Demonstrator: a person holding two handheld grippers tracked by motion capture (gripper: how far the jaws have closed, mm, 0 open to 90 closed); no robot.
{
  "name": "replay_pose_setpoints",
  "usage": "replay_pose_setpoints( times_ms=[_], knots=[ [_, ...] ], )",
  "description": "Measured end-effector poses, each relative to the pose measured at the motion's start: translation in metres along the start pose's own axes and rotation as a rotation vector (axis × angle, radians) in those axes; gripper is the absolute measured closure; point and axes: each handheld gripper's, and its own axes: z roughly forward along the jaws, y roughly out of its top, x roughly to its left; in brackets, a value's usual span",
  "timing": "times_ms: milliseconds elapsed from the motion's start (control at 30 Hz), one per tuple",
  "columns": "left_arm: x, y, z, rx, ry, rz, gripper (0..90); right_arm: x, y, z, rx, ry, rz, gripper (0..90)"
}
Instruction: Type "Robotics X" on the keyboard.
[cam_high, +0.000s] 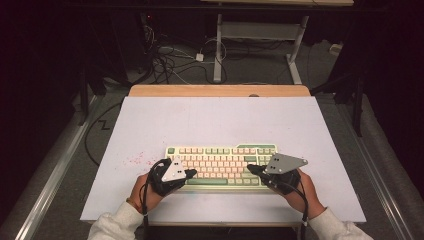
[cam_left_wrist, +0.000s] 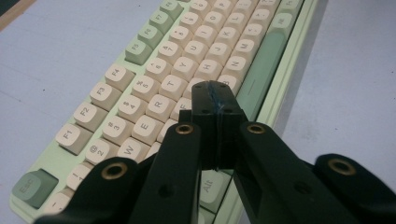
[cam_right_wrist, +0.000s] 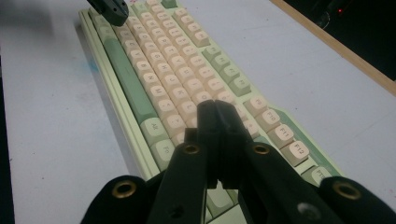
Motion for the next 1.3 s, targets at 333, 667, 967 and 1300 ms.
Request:
replay_pose_setpoints(
  times_ms=[333, 667, 967, 1300],
  knots=[
    [0.004, -0.001, -0.006, -0.012, 0.012, -0.013, 87.5, 0.000, 0.000, -0.001, -0.002, -0.003, -0.001, 89.9],
    [0.008, -0.003, -0.010, -0.009, 0.021, -0.020, 87.5, 0.000, 0.000, -0.001, -0.001, -0.002, -0.001, 89.9],
    [0.015, -0.009, -0.015, -0.008, 0.040, -0.052, 87.5, 0.000, 0.000, -0.001, -0.003, -0.003, -0.002, 90.0],
    [0.019, -0.014, -0.022, -0.016, 0.057, -0.066, 87.4, -0.002, -0.007, 0.002, 0.030, 0.006, 0.014, 90.0]
  ],
)
